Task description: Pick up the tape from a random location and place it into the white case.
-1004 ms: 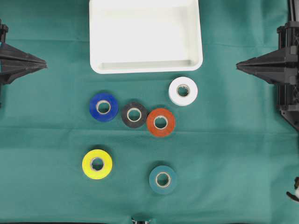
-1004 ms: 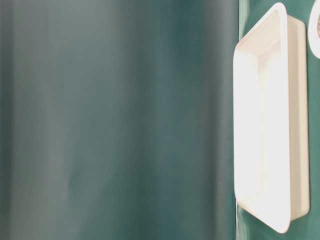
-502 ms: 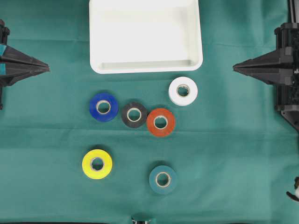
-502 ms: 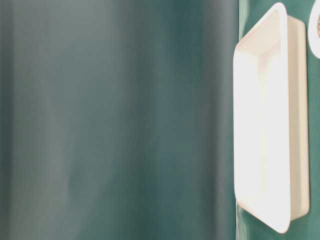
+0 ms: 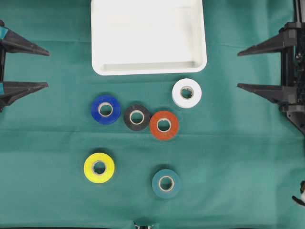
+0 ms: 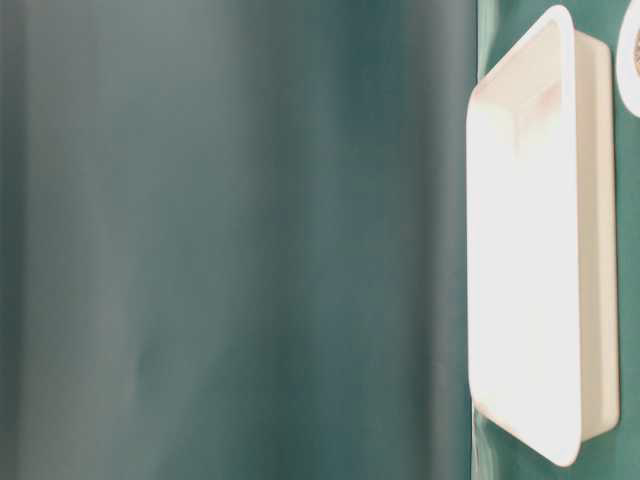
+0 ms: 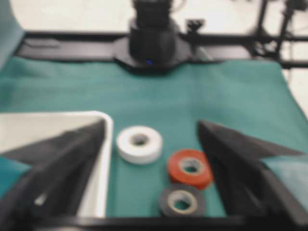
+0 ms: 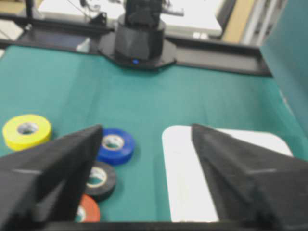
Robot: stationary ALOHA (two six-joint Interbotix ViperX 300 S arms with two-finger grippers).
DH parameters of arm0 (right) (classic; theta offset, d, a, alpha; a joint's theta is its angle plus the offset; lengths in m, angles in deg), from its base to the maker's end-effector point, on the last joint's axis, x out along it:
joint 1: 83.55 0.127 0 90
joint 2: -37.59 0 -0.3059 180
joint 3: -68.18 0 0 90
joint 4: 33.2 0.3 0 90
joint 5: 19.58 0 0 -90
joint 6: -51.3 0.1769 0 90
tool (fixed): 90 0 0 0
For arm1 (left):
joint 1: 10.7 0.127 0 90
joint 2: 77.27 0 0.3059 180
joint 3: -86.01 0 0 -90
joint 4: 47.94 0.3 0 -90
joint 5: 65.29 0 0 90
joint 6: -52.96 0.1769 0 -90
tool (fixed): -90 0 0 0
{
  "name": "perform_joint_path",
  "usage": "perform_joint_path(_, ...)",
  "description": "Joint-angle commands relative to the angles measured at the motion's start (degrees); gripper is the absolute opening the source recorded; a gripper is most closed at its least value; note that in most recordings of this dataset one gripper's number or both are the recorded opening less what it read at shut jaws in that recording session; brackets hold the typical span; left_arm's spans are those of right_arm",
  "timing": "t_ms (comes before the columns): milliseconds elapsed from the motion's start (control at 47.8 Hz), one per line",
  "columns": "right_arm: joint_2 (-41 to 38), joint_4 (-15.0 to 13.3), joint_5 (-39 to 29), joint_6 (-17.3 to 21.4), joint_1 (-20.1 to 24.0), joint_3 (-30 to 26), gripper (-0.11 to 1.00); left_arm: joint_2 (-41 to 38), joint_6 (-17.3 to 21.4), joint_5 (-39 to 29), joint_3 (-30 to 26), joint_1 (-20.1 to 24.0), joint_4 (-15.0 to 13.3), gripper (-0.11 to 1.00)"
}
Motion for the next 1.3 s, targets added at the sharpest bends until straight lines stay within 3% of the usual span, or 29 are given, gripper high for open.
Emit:
perform_joint_path(0, -0.4, 0.2, -0.2, 0.2, -0.4, -1.6, 0.91, -0.3, -0.1, -0.6, -1.5, -0.1, -0.1, 0.99)
perform_joint_path(439, -0.5, -0.1, -1.1, 0.2, -0.4, -2.1, 0.93, -0.3, -0.4, -2.0, -1.5, -0.2, -0.2, 1.00)
perform_joint_path(732, -0.5, -0.2, -1.1, 0.1, -0.4, -2.1, 0.93, -0.3, -0.9, -3.7, -1.5, -6.6, -0.1, 1.00)
perform_joint_path(1276, -1.5, -0.4, -1.1, -0.1, -0.4, -2.4, 0.93, -4.4, -1.0, -1.8, -2.6, -5.9, -0.2, 1.00)
